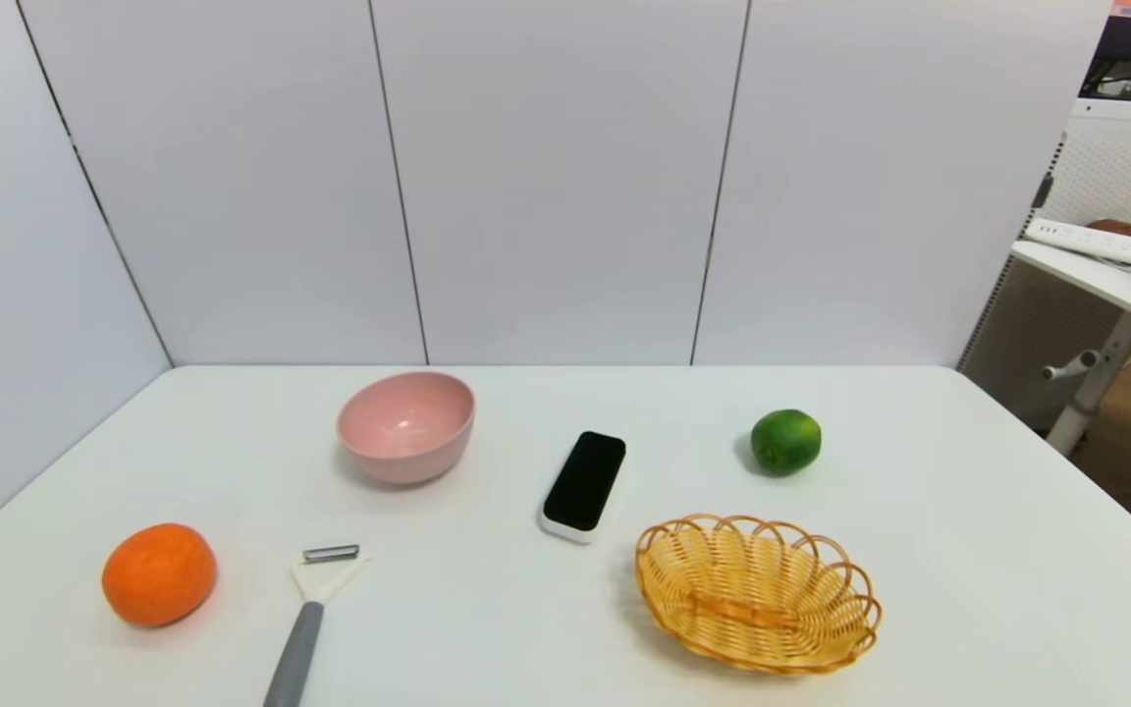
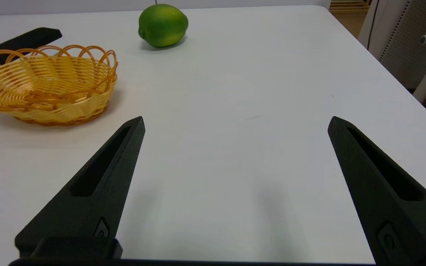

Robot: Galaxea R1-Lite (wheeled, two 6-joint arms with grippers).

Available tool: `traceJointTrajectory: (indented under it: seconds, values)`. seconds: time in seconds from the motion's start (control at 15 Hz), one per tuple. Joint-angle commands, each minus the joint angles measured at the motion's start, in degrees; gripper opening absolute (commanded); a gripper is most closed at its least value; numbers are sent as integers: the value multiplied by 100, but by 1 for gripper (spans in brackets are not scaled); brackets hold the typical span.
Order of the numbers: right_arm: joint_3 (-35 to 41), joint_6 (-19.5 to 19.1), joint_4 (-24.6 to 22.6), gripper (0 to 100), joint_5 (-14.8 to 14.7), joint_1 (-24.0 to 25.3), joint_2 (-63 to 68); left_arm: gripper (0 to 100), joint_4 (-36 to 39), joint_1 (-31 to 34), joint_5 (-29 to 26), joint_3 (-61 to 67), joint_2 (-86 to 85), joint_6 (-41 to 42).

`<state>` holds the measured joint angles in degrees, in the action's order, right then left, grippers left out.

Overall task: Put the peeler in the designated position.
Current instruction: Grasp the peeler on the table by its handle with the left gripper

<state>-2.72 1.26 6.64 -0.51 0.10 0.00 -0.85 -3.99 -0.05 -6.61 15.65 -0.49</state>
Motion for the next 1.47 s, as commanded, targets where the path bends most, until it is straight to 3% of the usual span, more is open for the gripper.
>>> traceJointTrajectory:
  seconds: [0.07,0.47,0.73,0.87,1.27,1.47]
  values:
    - [-1,-3,4,100,-2,-1,9,100,-1391,-788,-127,-2732,2267,40]
    - [-1,-3,4,100,-2,-1,9,100,-2841,-1790,-57,-5316,4130,-118]
    - [-1,-3,4,100,-2,8,9,100,-4423,-2669,884,-6168,5229,-1226]
    - [-1,-3,4,100,-2,8,9,100,-4889,-2783,1112,-6204,5563,-1771]
    - [-1,15,4,100,-2,8,9,100,-5276,-3073,1130,-6133,6450,-3256]
    - [-1,-3,4,100,-2,-1,9,100,-5153,-3099,1183,-5720,6679,-3414]
